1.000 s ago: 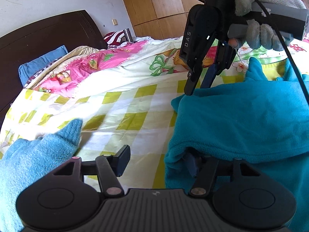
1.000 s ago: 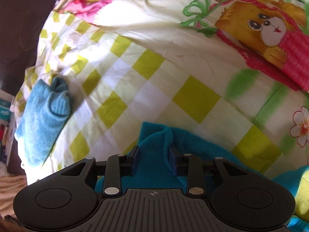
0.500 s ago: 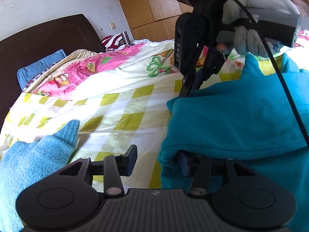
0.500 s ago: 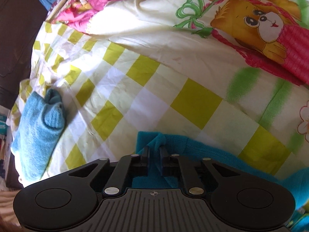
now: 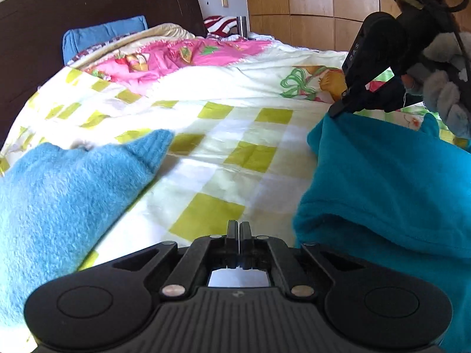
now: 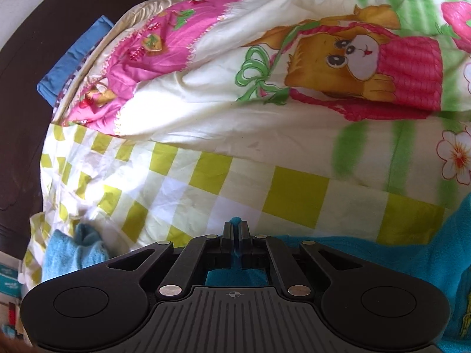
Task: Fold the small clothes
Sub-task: 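Close the left tool on the pullover edge while the right tool holds the fold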
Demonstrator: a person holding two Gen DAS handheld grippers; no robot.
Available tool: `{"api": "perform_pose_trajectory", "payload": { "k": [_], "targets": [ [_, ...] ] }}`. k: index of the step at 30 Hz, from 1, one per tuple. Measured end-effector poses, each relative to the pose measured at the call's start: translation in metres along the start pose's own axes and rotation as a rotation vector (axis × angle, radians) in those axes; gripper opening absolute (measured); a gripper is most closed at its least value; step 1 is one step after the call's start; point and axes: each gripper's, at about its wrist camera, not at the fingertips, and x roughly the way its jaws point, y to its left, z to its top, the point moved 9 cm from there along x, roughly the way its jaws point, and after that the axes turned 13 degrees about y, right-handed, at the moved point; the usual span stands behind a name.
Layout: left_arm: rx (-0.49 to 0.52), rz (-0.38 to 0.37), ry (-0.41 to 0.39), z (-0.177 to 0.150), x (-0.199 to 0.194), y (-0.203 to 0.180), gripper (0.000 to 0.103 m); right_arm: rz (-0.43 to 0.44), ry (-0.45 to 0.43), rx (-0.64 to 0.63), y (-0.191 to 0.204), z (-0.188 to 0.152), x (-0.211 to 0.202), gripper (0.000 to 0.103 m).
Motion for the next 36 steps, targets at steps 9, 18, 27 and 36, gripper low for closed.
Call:
{"api": "perform_pose_trajectory", "payload": {
  "k": [9, 18, 27, 36],
  "targets": [
    [0.198, -0.141, -0.150, 0.006, -0.029, -0.025, 0.055, -0.044, 0.011, -0.025, 0.004, 0.003, -0.007, 0.004],
    [0.143, -0.186, 0.015, -0.003, 0.010, -0.023, 0.022, -0.069, -0.011, 0.005, 0.001, 0.007, 0.009, 0.004],
    [0.179, -0.175, -0.041, -0.012, -0.015, -0.026, 0.019, -0.156, 0.165, -0.252, 0.031, 0.012, 0.024, 0.020],
    [0.260, -0.119, -0.045, -0.007, -0.004, -0.037, 0.032, -0.387, 0.421, -0.592, 0.052, -0.013, 0.060, 0.020]
  ]
}}
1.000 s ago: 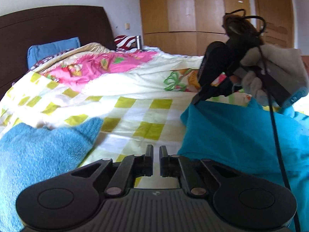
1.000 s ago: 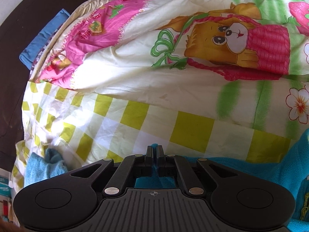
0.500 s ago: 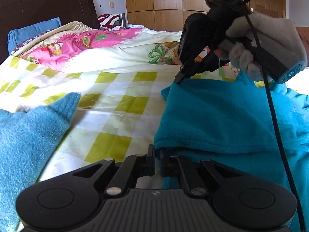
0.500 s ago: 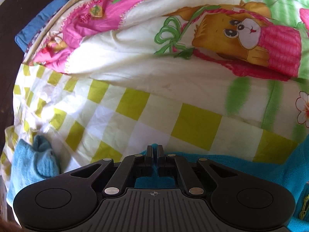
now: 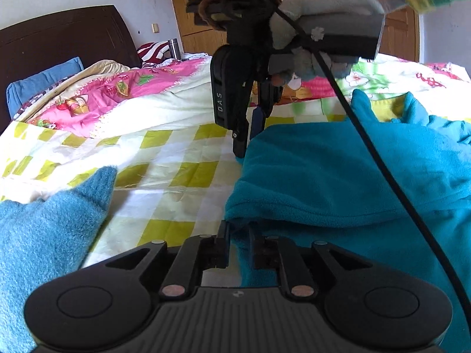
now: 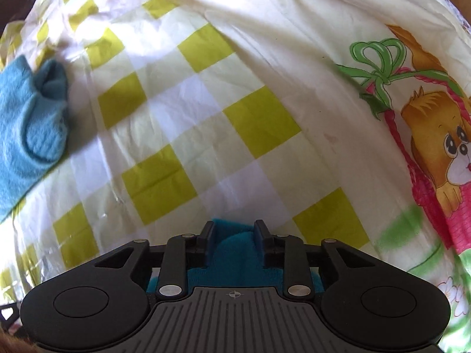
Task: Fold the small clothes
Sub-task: 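Close the left tool on the pullover edge while the right tool holds the fold, then open the right tool and lift it off the pullover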
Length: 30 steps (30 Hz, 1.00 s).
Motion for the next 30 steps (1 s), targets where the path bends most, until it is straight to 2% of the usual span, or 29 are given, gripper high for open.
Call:
{"api": "perform_pose_trajectory", "payload": {
  "k": [1, 3, 4, 5, 9, 10, 12, 15, 17, 20, 22, 24, 27, 29, 30],
  "targets": [
    [0.003, 0.002, 0.000, -0.001, 0.001, 0.000, 0.035, -0.010, 0.011, -0.006, 0.001, -0.005, -0.003, 0.013],
    [-0.007, -0.006, -0.007, -0.001, 0.000, 0.003, 0.035, -0.026, 0.008, -0.016, 0.004, -0.015, -0.013, 0.011],
    [-0.014, -0.015, -0.010, -0.001, -0.002, 0.004, 0.033, -0.032, -0.002, -0.018, 0.006, -0.019, -0.019, 0.010],
    [-0.025, -0.029, -0.018, 0.000, -0.004, 0.005, 0.025, -0.030, -0.017, -0.012, 0.009, -0.021, -0.025, 0.010],
    [-0.120, -0.038, -0.044, 0.000, -0.017, 0.019, 0.022, 0.047, -0.170, 0.097, 0.013, -0.014, -0.058, 0.007],
    [-0.144, -0.039, -0.040, -0.001, -0.019, 0.023, 0.021, 0.069, -0.212, 0.144, 0.011, -0.010, -0.060, 0.002],
    [-0.177, -0.025, -0.023, -0.005, -0.019, 0.027, 0.020, 0.124, -0.286, 0.252, 0.006, 0.011, -0.055, 0.000],
    [-0.175, -0.002, 0.013, -0.013, -0.016, 0.027, 0.016, 0.100, -0.271, 0.313, 0.009, 0.025, -0.025, 0.000],
    [-0.149, 0.029, 0.022, -0.019, -0.017, 0.029, 0.016, 0.094, -0.285, 0.316, 0.010, 0.020, -0.026, 0.000],
    [-0.148, 0.066, 0.033, -0.027, -0.023, 0.040, 0.017, 0.087, -0.357, 0.320, 0.006, -0.006, -0.054, 0.006],
    [-0.164, 0.089, 0.007, -0.022, -0.035, 0.051, 0.017, 0.069, -0.385, 0.344, 0.003, -0.035, -0.070, 0.008],
    [-0.192, 0.074, -0.040, -0.008, -0.048, 0.058, 0.017, 0.044, -0.394, 0.369, 0.001, -0.071, -0.076, 0.008],
    [-0.149, 0.053, -0.122, 0.023, -0.055, 0.053, 0.017, 0.009, -0.371, 0.454, -0.007, -0.129, -0.066, 0.008],
    [-0.094, 0.007, -0.127, 0.036, -0.042, 0.040, 0.017, 0.005, -0.333, 0.544, -0.020, -0.168, -0.049, 0.008],
    [-0.071, -0.030, -0.103, 0.038, -0.030, 0.033, 0.018, -0.008, -0.304, 0.596, -0.029, -0.188, -0.038, 0.008]
  ]
}}
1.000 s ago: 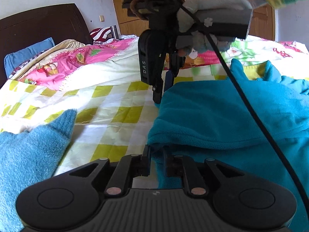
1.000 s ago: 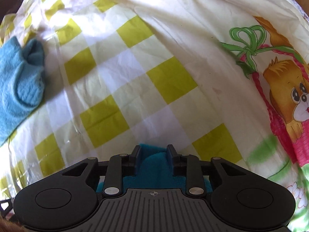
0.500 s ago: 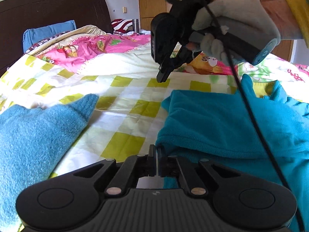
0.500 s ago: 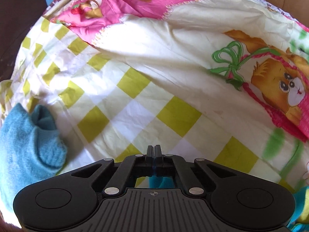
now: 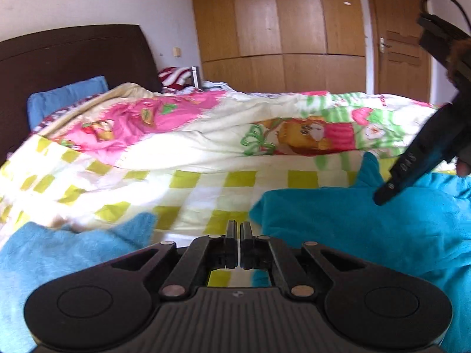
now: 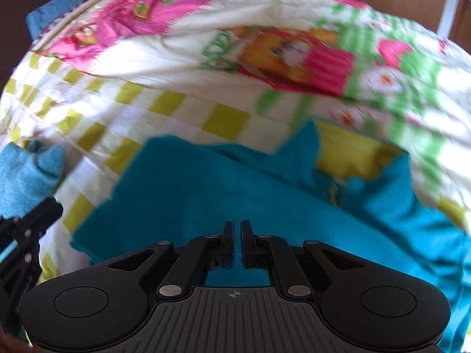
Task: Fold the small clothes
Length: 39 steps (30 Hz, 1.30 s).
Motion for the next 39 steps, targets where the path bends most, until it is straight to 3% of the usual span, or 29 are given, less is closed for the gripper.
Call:
{"api": "perform_pose_trajectory", "payload": {
  "k": [2, 4, 6, 7, 10, 12, 14, 18, 19, 20, 22, 23, 26, 31, 35, 39],
  "targets": [
    [0.041, -0.047, 0.123, -0.013, 0.033, -0.012, 0.018, -0.072, 0.065, 0.105, -0.043, -0.028, 0.018, 0.007],
    [0.095, -0.028, 0.211, -0.034, 0.057, -0.018, 0.019, -0.052, 0.069, 0.213, -0.077, -0.045, 0.028, 0.000],
    [0.193, 0.023, 0.173, -0.038, 0.051, -0.024, 0.023, 0.003, 0.023, 0.320, -0.094, -0.050, 0.013, 0.000],
    [0.230, 0.060, 0.162, -0.036, 0.046, -0.025, 0.024, 0.008, -0.020, 0.340, -0.098, -0.054, 0.001, 0.011],
    [0.225, 0.110, 0.162, -0.030, 0.034, -0.018, 0.024, -0.047, -0.102, 0.356, -0.113, -0.083, -0.033, 0.011],
    [0.219, 0.139, 0.095, -0.018, 0.014, -0.018, 0.024, -0.087, -0.122, 0.411, -0.132, -0.117, -0.052, 0.012],
    [0.202, 0.109, 0.033, -0.007, -0.006, -0.027, 0.024, -0.113, -0.117, 0.503, -0.153, -0.153, -0.061, 0.020],
    [0.200, -0.025, 0.029, -0.020, -0.021, -0.065, 0.024, -0.127, -0.035, 0.633, -0.184, -0.214, -0.042, 0.023],
    [0.246, -0.030, 0.051, -0.032, -0.018, -0.077, 0.024, -0.141, -0.057, 0.634, -0.189, -0.219, -0.039, 0.021],
    [0.287, -0.030, 0.080, -0.044, -0.012, -0.087, 0.024, -0.152, -0.082, 0.630, -0.193, -0.221, -0.035, 0.026],
    [0.332, -0.020, 0.188, -0.072, 0.009, -0.096, 0.024, -0.140, -0.079, 0.639, -0.197, -0.222, -0.026, 0.026],
    [0.345, -0.008, 0.199, -0.081, 0.015, -0.096, 0.024, -0.143, -0.082, 0.638, -0.197, -0.223, -0.026, 0.018],
    [0.427, 0.029, 0.163, -0.085, 0.010, -0.097, 0.025, -0.127, -0.086, 0.670, -0.207, -0.236, -0.032, 0.012],
    [0.381, 0.056, 0.212, -0.086, 0.000, -0.079, 0.025, -0.071, -0.106, 0.681, -0.202, -0.242, -0.049, 0.017],
    [0.340, 0.068, 0.237, -0.090, -0.014, -0.070, 0.025, -0.136, -0.186, 0.614, -0.194, -0.238, -0.079, 0.021],
    [0.429, 0.090, 0.277, -0.102, -0.013, -0.074, 0.025, -0.133, -0.185, 0.588, -0.195, -0.222, -0.076, 0.021]
  ]
}}
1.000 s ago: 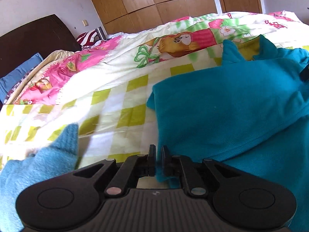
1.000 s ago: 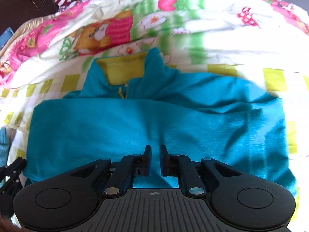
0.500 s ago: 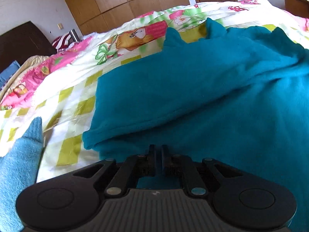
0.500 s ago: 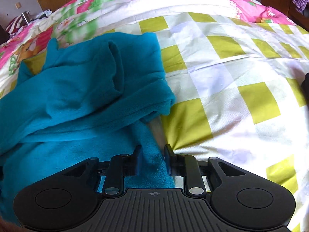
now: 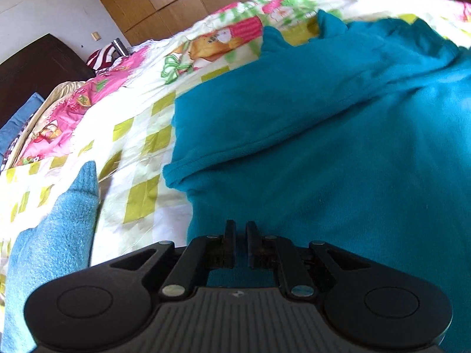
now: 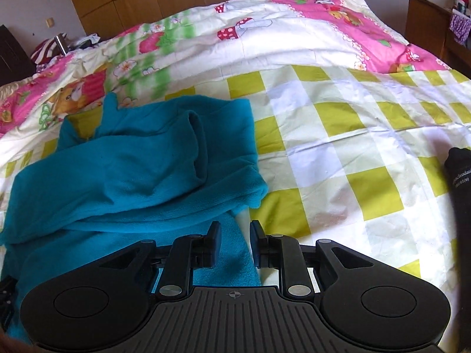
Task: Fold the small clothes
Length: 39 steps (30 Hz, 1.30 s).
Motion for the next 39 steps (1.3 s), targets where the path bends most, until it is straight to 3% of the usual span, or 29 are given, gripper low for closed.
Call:
{"api": "perform_pose_trajectory", "payload": {
  "k": [3, 5, 9, 13, 15, 19, 21, 24, 25, 33, 35, 39],
  "targets": [
    [0.057, 0.036, -0.002, 0.002, 0.002, -0.006, 0.025, 0.050, 0.049, 0.110, -0.005, 0.004, 0.013, 0.022],
    [0.031, 0.000, -0.020, 0.006, -0.008, -0.004, 0.025, 0.070, -0.003, 0.144, -0.003, 0.010, 0.002, 0.022],
    [-0.013, -0.031, -0.042, 0.010, -0.020, 0.006, 0.025, 0.071, -0.072, 0.064, 0.014, 0.024, -0.014, 0.023],
    [-0.019, -0.040, -0.050, 0.014, -0.023, 0.009, 0.025, 0.040, -0.093, 0.047, 0.023, 0.056, 0.009, 0.027],
    [-0.021, -0.039, -0.062, 0.019, -0.025, 0.009, 0.025, 0.050, -0.073, 0.072, 0.025, 0.071, 0.032, 0.031],
    [-0.030, -0.046, -0.080, 0.027, -0.026, 0.008, 0.026, 0.156, 0.013, 0.112, 0.037, 0.079, 0.067, 0.034],
    [-0.037, -0.052, -0.083, 0.032, -0.023, 0.008, 0.026, 0.138, 0.035, 0.097, 0.040, 0.078, 0.076, 0.034],
    [-0.043, -0.051, -0.095, 0.040, -0.021, 0.009, 0.026, 0.163, 0.026, 0.124, 0.039, 0.079, 0.068, 0.015],
    [-0.047, -0.051, -0.105, 0.043, -0.021, 0.010, 0.026, 0.173, 0.018, 0.137, 0.036, 0.080, 0.063, 0.012],
    [-0.079, -0.016, -0.176, 0.068, -0.014, 0.025, 0.026, 0.177, -0.053, 0.211, 0.020, 0.093, 0.045, 0.011],
    [-0.093, -0.015, -0.183, 0.074, -0.006, 0.028, 0.027, 0.160, -0.076, 0.182, 0.025, 0.090, 0.040, 0.011],
    [-0.072, 0.016, -0.132, 0.077, 0.018, 0.026, 0.028, 0.165, -0.096, 0.177, 0.028, 0.091, 0.027, 0.011]
  ]
}}
